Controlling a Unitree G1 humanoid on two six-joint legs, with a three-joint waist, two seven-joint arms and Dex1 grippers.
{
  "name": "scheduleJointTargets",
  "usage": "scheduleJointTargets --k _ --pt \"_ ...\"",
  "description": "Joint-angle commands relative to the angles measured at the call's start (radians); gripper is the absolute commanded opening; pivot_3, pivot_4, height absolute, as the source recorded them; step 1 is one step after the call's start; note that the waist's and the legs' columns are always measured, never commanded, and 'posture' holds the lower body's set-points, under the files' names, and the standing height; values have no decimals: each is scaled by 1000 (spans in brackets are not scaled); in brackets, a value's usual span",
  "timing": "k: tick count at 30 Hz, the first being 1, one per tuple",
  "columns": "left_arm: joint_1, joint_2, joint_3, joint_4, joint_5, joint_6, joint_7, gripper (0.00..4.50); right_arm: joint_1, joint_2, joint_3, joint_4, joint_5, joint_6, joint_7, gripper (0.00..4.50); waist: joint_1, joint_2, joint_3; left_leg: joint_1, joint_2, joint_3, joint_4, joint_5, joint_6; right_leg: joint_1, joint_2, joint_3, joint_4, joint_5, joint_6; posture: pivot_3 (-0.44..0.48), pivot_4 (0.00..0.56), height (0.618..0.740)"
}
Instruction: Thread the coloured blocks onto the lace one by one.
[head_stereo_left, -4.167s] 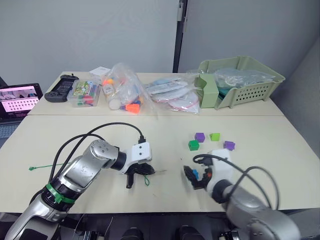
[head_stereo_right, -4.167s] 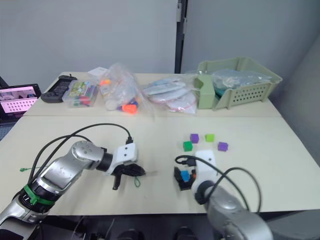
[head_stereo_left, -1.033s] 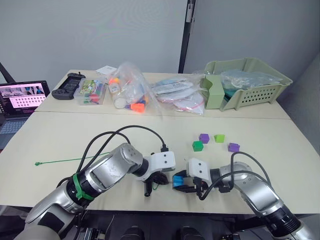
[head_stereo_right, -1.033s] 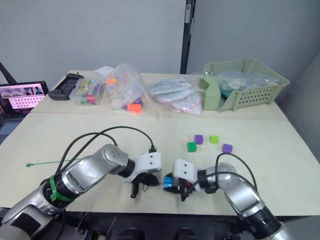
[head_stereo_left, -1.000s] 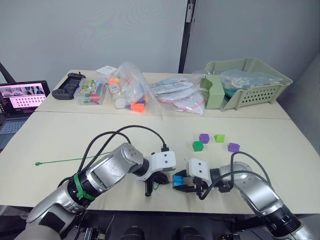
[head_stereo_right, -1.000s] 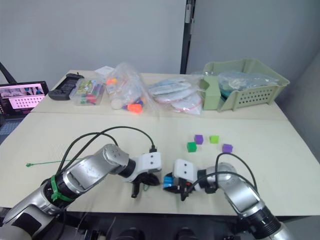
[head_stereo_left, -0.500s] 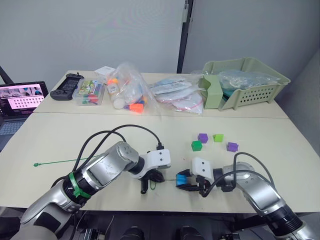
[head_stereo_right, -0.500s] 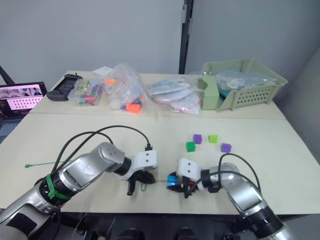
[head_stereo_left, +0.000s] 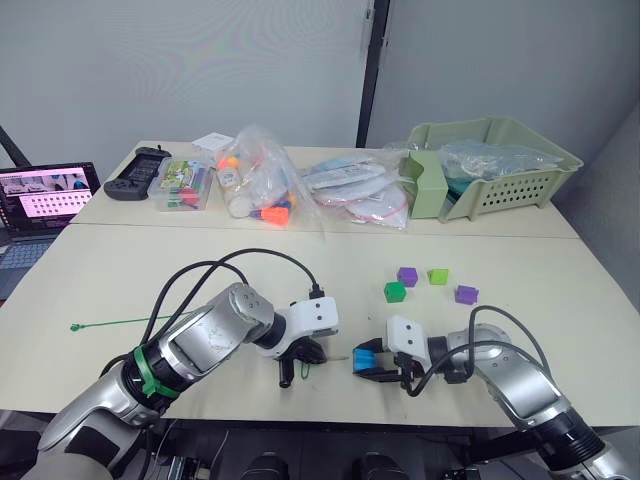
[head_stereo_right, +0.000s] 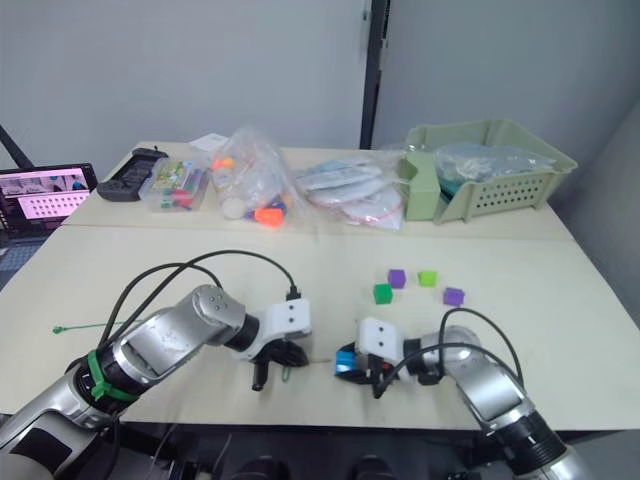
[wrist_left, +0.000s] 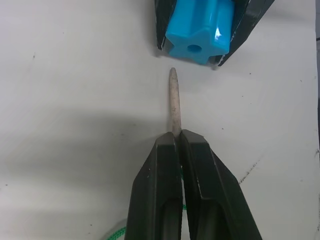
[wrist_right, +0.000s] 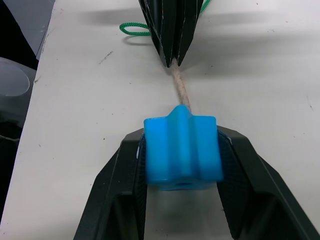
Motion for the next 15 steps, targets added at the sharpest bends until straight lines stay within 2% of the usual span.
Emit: scheduleJointTargets --k 1,15 --pt "-29 -11 6 -27 -6 4 1 0 3 -10 22 1 -35 16 6 1370 0 0 0 0 0 0 0 0 0 0 0 0 0 0 0 0 150 740" --pt "-49 -52 0 -12 -9 1 9 0 -18 10 36 -38 -42 52 6 1370 -2 0 0 0 0 0 0 0 0 0 0 0 1 0 0 0 150 740"
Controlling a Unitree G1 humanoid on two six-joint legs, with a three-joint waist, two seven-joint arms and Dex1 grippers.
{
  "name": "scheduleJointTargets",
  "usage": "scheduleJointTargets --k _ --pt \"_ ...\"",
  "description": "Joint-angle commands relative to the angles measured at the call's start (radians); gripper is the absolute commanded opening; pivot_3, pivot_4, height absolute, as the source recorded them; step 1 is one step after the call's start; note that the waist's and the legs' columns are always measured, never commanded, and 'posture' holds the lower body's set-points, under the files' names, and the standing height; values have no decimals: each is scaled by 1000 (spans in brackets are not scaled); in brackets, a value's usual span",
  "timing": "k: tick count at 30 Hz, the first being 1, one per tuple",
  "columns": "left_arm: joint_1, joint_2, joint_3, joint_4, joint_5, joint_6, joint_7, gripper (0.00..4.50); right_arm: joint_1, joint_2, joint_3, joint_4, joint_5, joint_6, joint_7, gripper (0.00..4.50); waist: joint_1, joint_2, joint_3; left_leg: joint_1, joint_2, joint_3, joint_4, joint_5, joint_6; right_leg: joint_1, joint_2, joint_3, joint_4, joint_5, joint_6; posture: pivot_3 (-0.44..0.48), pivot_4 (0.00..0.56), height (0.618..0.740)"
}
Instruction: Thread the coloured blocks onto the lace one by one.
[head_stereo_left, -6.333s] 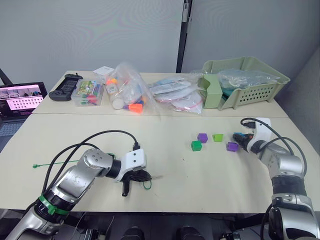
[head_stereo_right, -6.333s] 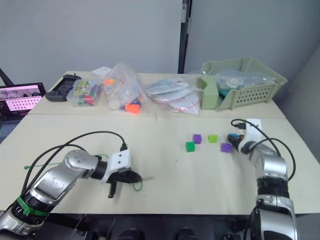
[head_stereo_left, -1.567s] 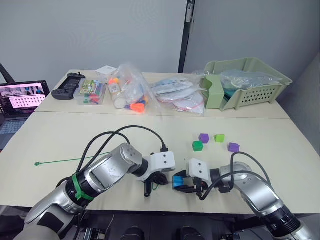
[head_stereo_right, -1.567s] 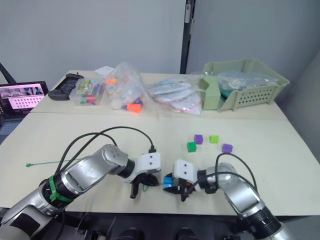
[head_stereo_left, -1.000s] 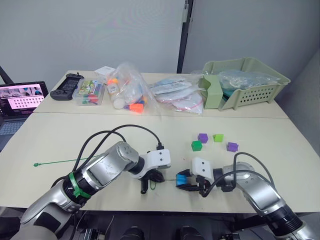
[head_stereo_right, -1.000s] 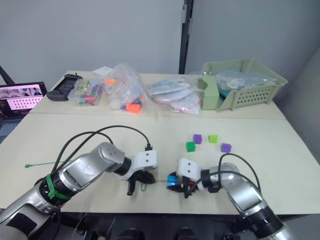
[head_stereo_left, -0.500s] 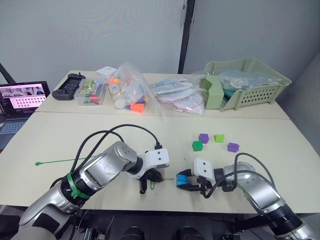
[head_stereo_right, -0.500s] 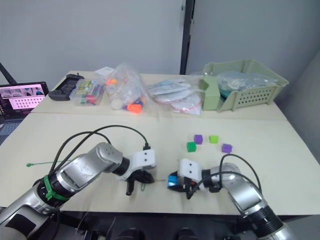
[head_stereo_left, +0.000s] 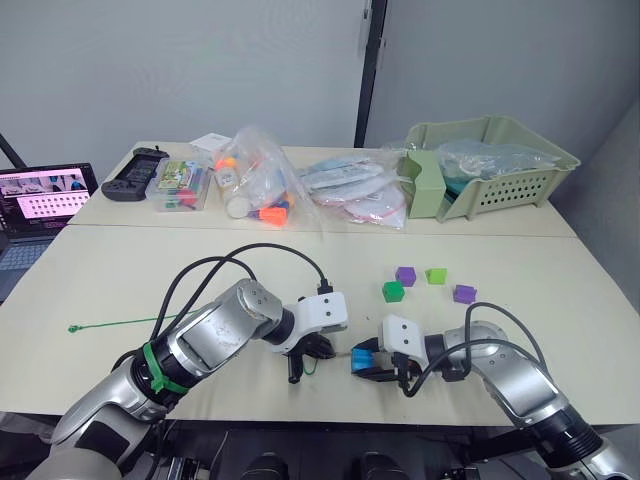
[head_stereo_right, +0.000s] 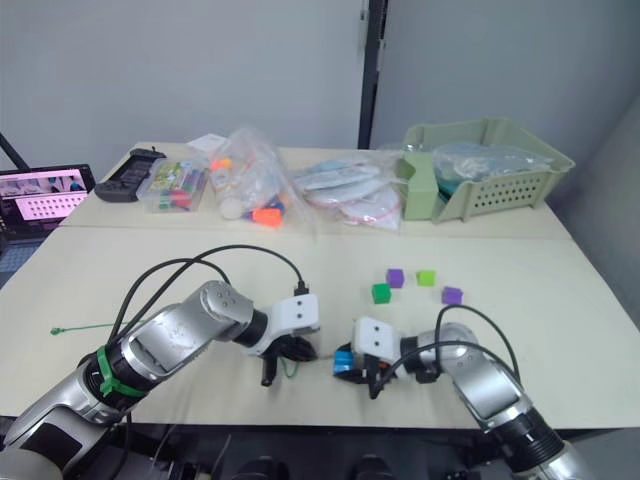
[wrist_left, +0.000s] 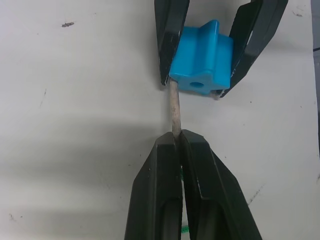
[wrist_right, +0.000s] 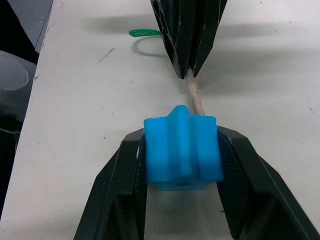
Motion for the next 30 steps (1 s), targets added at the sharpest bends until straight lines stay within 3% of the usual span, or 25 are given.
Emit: scheduleJointTargets --k 1,30 --pt "-21 -8 0 -18 -10 -1 -6 0 -1 7 24 -15 -16 23 1 1370 0 0 0 0 0 0 0 0 0 0 0 0 0 0 0 0 150 740" --pt "-9 62 6 -49 -16 11 -37 0 7 11 10 6 -22 21 -14 1370 -2 0 0 0 0 0 0 0 0 0 0 0 0 0 0 0 150 740"
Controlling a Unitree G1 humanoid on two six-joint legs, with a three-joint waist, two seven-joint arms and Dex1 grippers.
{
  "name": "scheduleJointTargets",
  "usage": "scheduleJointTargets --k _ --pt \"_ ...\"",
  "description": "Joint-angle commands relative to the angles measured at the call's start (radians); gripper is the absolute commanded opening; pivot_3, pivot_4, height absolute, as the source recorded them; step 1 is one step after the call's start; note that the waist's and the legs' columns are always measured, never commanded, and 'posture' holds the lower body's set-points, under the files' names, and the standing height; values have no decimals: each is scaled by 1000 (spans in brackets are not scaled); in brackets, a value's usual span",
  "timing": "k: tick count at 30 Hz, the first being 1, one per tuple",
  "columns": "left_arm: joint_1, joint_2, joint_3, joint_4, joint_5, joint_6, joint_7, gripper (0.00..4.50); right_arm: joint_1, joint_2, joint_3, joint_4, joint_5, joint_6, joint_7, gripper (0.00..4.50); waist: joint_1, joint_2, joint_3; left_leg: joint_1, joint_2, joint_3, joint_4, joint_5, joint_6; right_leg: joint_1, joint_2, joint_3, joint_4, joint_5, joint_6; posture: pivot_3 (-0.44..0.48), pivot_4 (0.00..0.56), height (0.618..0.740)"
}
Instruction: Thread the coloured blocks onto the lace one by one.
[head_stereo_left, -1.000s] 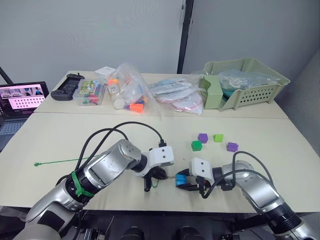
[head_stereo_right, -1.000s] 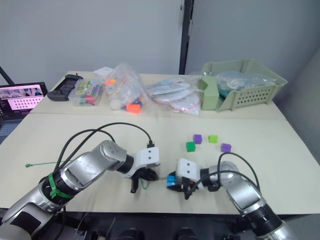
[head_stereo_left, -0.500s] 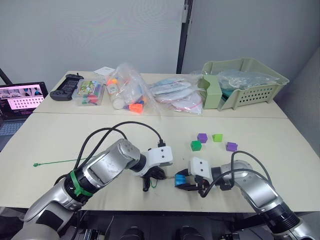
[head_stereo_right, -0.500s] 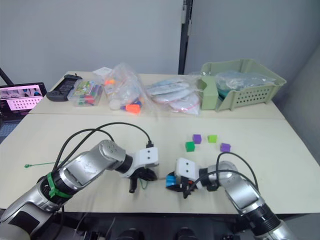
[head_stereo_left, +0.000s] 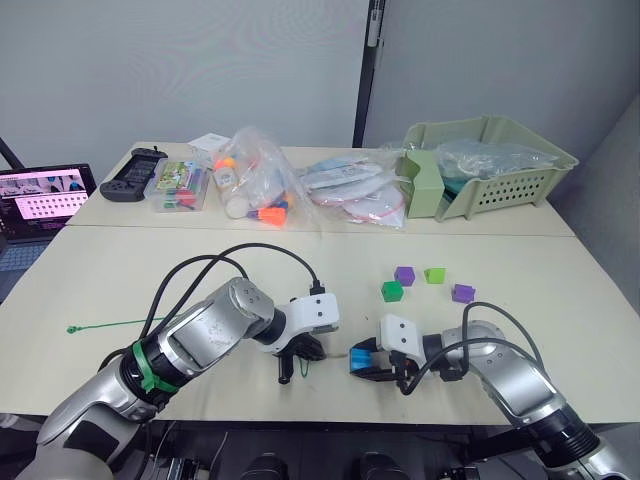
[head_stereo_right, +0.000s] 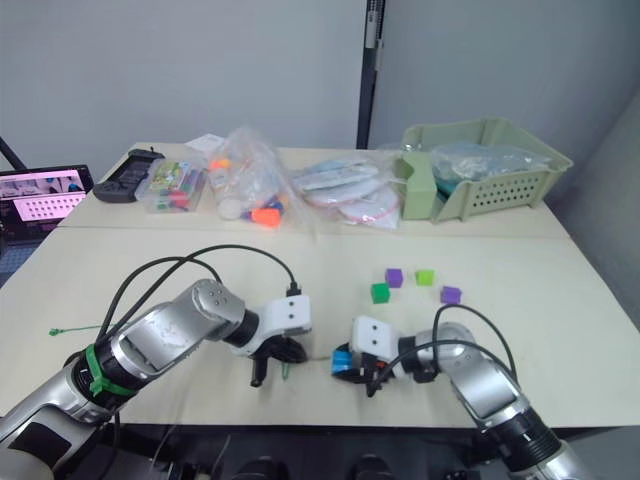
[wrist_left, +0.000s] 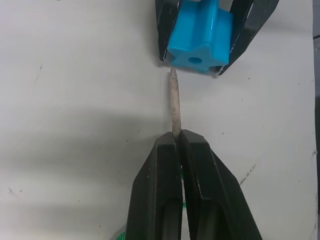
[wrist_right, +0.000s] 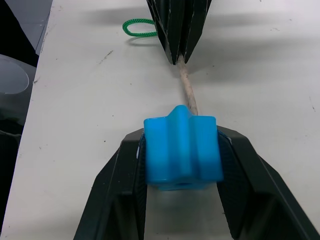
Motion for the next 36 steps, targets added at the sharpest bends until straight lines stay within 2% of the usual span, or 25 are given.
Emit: scheduleJointTargets --k 1,36 --pt "-5 7 11 -35 -14 -2 -8 0 10 2 11 11 -20 2 -7 1370 0 0 0 0 0 0 0 0 0 0 0 0 0 0 0 0 150 740" --pt "-12 29 15 -80 -63 30 8 0 3 67 1 202 7 -198 106 1370 -7 0 0 1 1 0 0 0 0 0 1 0 0 0 0 0 150 740"
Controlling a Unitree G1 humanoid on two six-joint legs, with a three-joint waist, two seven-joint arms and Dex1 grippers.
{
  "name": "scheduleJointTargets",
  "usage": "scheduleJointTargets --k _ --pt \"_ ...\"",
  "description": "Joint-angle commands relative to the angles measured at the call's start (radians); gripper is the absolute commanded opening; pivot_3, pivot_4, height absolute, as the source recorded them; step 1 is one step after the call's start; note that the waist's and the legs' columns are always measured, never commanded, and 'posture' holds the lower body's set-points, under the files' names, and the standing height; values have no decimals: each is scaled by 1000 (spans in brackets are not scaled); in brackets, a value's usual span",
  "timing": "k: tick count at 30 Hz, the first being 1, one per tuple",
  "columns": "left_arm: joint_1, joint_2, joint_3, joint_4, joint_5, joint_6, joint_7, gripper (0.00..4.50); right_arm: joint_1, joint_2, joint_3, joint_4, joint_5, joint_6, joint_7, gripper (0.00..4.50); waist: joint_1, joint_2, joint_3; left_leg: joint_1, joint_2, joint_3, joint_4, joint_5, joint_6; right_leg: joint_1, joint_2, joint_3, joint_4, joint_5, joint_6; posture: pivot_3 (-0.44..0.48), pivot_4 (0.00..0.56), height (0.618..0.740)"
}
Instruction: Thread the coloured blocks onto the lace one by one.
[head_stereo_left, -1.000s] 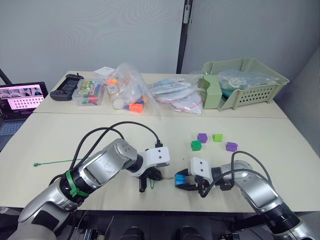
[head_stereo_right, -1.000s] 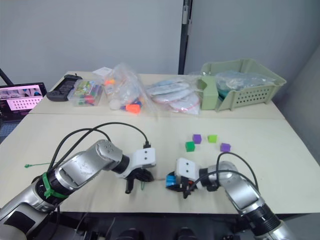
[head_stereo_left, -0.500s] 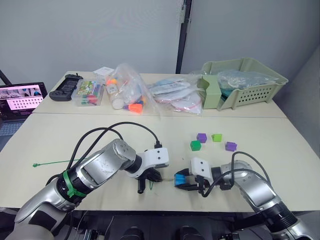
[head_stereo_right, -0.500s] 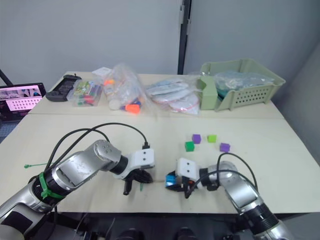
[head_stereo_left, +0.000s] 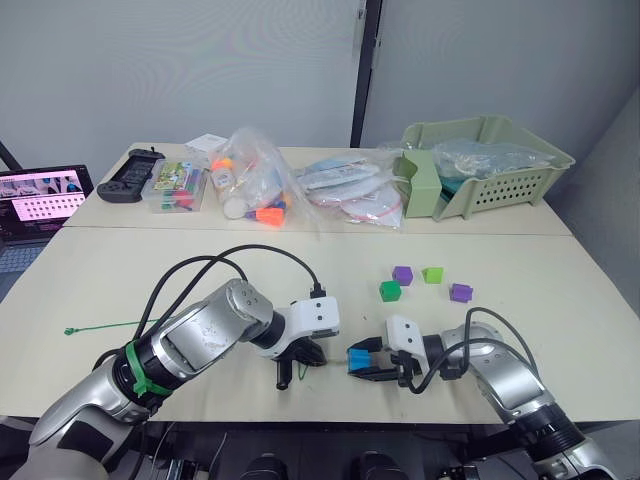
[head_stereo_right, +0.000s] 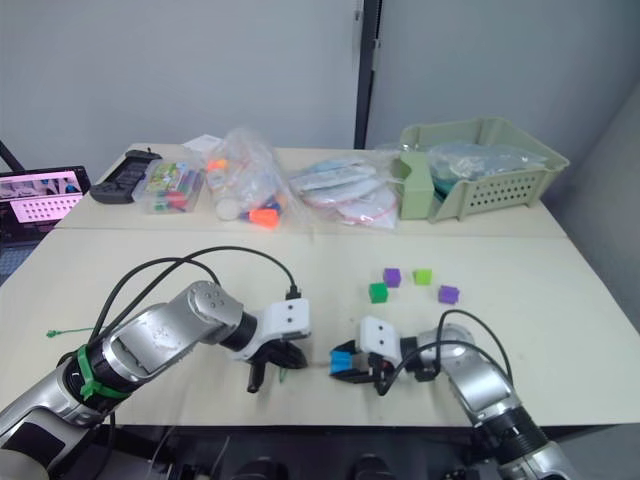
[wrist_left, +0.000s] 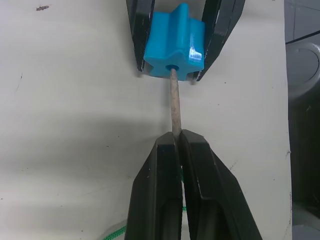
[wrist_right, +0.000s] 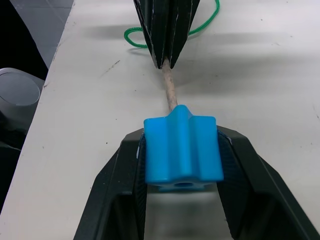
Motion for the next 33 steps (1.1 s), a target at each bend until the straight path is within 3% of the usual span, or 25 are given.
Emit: scheduleJointTargets --k 1,12,23,27,33 --pt "-12 1 14 -29 -8 3 3 0 11 3 31 13 -32 7 1 1370 0 0 0 0 0 0 0 0 0 0 0 0 0 0 0 0 150 740" --pt "-27 -44 -8 8 6 -21 8 0 -2 8 63 -54 -67 77 -19 1370 -4 0 0 0 0 0 0 0 0 0 0 0 1 0 0 0 150 740" --pt "1 -199 -16 120 3 -88 31 0 -9 26 55 -97 -63 129 -57 1370 -13 1 0 1 0 -1 0 0 0 0 0 0 1 0 0 0 150 740" --pt "26 -198 2 164 13 -165 6 0 -5 27 52 -104 -63 137 -59 1370 -4 0 -1 6 -1 -1 0 0 0 8 0 0 -1 0 0 0 150 740" --pt "77 -133 126 151 -22 -272 -51 1895 21 14 39 -124 -62 150 -72 1370 -7 0 -1 12 0 0 -2 0 0 12 0 0 -2 -2 0 0 150 740"
